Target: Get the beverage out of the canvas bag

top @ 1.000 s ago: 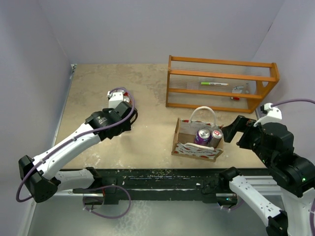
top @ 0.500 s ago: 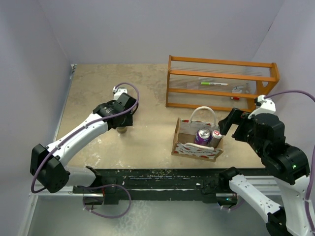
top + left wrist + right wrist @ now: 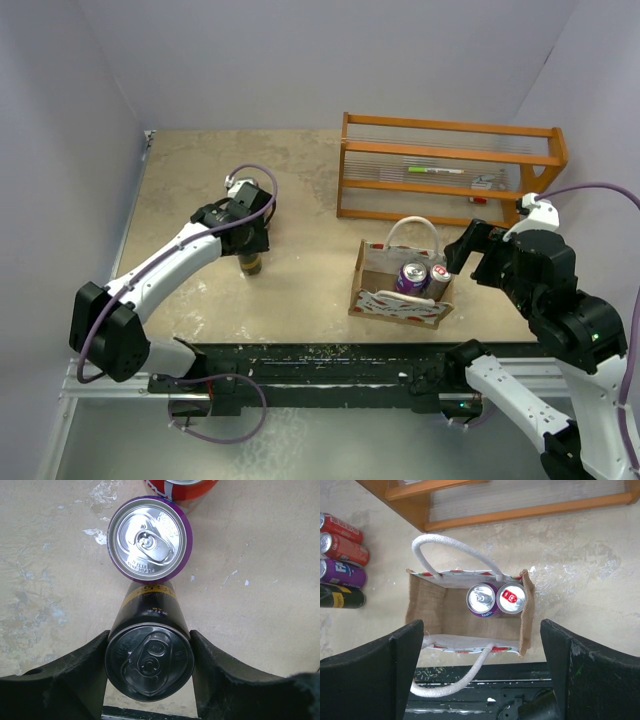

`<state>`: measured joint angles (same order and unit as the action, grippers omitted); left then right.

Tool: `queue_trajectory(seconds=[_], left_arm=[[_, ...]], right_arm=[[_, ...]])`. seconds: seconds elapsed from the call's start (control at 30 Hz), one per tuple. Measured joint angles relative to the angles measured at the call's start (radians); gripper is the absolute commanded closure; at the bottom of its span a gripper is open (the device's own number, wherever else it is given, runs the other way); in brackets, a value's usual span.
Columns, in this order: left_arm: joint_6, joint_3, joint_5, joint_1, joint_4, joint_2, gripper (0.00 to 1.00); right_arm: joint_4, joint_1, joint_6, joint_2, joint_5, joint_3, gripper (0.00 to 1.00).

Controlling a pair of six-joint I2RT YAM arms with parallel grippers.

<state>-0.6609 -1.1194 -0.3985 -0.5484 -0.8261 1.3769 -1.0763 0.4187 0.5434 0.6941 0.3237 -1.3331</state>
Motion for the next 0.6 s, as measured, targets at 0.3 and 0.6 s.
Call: queue_trajectory(seconds=[0.3, 0.6], left_arm=[[-0.011, 0.003, 0.035, 0.05, 0.017, 0.026, 0.77], [-0.028, 0.003, 0.044, 0.059, 0.016, 0.028, 0.16]], right_arm=[[0.002, 0.0, -0.002, 0.0, 0.0, 0.001, 0.0], [0.002, 0.0, -0.002, 0.0, -0.001, 0.001, 0.0]])
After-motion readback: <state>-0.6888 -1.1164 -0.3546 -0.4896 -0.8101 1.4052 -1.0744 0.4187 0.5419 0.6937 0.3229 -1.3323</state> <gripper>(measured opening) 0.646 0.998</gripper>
